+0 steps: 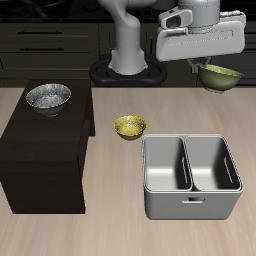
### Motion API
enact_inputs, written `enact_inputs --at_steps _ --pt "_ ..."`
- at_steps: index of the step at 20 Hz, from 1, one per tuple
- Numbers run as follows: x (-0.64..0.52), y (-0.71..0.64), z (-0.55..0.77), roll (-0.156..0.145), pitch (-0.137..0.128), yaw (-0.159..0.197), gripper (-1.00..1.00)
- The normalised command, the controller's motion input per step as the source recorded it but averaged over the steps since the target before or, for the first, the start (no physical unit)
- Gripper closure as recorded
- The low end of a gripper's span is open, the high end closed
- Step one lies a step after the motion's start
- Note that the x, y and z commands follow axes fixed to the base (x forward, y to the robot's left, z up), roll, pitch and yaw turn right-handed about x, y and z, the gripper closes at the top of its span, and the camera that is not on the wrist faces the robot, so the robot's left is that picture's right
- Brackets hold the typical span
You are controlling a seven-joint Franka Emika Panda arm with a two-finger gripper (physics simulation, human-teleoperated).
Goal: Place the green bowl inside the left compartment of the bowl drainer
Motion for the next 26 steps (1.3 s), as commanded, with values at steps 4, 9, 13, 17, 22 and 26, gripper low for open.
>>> enact_inputs --at_steps 4,9,13,17,22,26 --pt "0.25 0.03 -0.10 -0.002 0.016 0.011 1.00" --pt "0.13 -0.03 -0.11 -0.017 0.018 -0.016 1.00" --pt "0.08 -0.03 -0.16 -0.007 0.015 -0.003 1.00" --pt "0.06 0.04 -0.20 0.008 0.029 -0.020 1.00" --pt "0.05 0.05 -0.20 0.003 0.027 -0.006 1.00" --pt "0.04 0.02 -0.21 0.009 0.029 -0.013 1.00"
